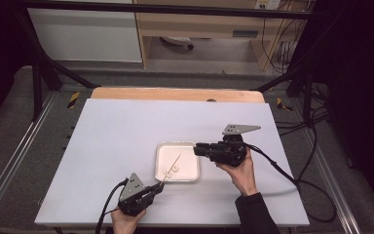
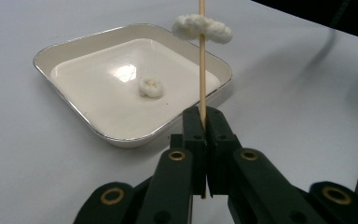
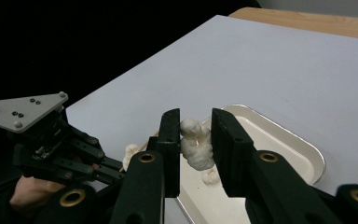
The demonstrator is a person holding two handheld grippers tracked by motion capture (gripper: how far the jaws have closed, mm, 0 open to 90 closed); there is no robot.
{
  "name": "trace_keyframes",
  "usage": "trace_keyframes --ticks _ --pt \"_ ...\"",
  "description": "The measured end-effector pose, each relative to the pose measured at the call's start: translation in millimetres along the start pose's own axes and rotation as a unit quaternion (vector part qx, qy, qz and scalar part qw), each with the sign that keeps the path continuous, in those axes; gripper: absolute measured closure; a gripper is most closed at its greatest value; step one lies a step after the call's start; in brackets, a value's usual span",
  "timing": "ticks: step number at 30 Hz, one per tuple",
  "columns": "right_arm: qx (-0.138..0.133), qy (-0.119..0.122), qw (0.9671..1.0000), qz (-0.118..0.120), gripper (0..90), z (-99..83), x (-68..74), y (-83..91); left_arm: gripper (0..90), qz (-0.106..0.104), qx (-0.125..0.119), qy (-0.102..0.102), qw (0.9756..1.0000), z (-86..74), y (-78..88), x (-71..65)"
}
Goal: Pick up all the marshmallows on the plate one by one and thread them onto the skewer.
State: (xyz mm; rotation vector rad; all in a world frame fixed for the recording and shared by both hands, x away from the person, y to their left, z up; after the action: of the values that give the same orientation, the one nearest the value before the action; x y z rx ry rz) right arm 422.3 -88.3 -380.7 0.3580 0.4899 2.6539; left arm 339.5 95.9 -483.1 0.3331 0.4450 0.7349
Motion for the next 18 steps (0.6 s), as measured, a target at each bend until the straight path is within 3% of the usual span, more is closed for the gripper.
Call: trace_keyframes --ticks 11,18 --pt "-0.014 -0.014 0.9992 0.034 73.7 7.6 8.0 -8.5 88.1 -0.007 -0.009 -0.015 0.9998 2.9 -3.4 -8.5" --pt "-0.010 -0.019 0.9988 0.044 73.6 5.4 9.4 -12.6 88.1 -0.009 -0.011 -0.018 0.9997 3.6 -2.9 -9.6"
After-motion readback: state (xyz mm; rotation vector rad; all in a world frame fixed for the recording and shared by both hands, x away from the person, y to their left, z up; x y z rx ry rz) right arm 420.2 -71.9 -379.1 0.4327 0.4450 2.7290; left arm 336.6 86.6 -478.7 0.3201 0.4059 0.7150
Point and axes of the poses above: each handheld gripper's, and its own axes: y roughly backward along the jaws, z roughly out of its top, x roughly to its left, the point moved 8 cm from there along -y, roughly forward along the jaws, and after that the axes turned 11 degrees about y, right-handed, at the moved point
